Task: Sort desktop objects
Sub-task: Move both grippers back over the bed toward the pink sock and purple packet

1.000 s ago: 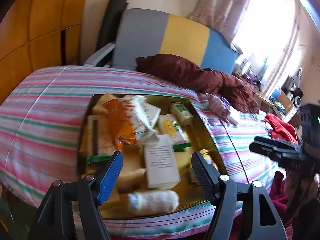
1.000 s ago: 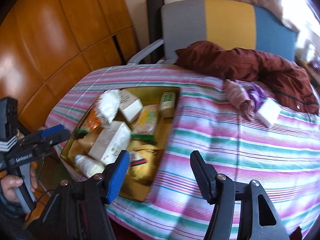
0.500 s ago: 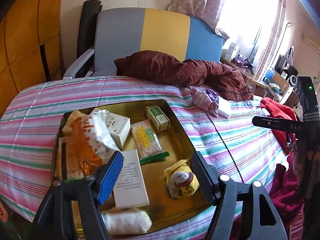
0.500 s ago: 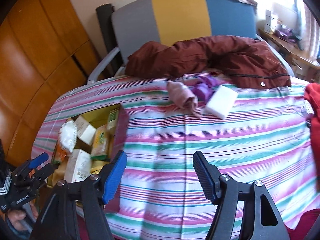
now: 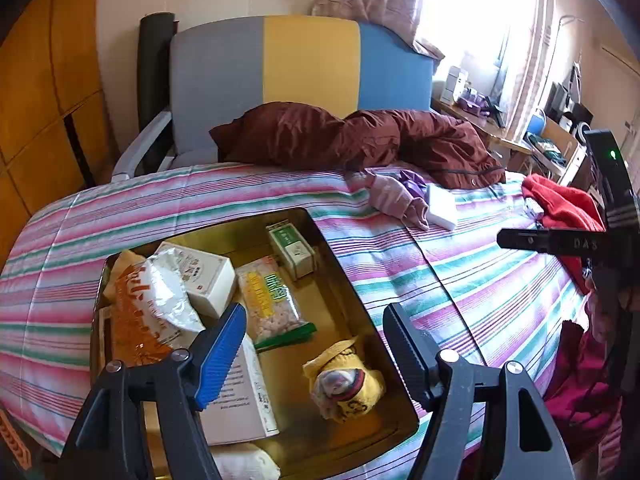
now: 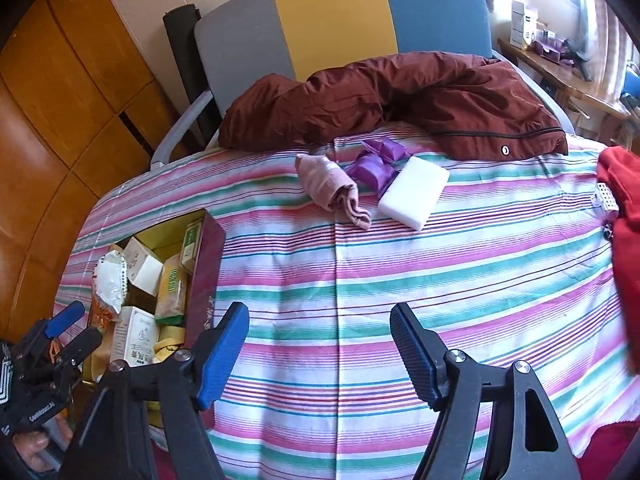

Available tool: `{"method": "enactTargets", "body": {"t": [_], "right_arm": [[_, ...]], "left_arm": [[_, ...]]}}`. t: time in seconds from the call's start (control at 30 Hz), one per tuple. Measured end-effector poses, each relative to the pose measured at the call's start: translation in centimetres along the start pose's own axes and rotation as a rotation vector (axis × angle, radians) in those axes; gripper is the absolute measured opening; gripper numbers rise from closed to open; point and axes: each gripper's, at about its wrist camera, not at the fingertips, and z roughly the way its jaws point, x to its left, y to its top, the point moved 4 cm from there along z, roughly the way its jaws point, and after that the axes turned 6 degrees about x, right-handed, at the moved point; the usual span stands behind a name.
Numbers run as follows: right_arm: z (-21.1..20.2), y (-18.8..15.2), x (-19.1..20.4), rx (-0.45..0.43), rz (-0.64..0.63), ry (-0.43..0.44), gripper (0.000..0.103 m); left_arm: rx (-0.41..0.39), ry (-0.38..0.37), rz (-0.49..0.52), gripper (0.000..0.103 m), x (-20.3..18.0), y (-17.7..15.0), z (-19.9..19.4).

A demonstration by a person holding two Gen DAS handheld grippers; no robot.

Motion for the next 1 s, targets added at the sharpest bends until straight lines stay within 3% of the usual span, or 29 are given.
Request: {"method": "enactTargets", "body": {"t": [0.2,0.53,1.0], "right_arm": [[0.5,1.4,-1.7,-0.007,0.031,-0.001,0.073],[2.5,5.0,-5.1,-0.014,0.081,0.027,0.06],[5.7,11.6,-10.2,-0.058,0.168,0.031,0.051]], "left_arm": [[0.013,0.0,0.04,0.071,-1.3,0.8,0.8],[0.046,-0.01,0.108,0.071,-3.7,2.5,3.2],[0.11,-0.079,0.135,0.071,-6.8,5.3,7.5]]}}
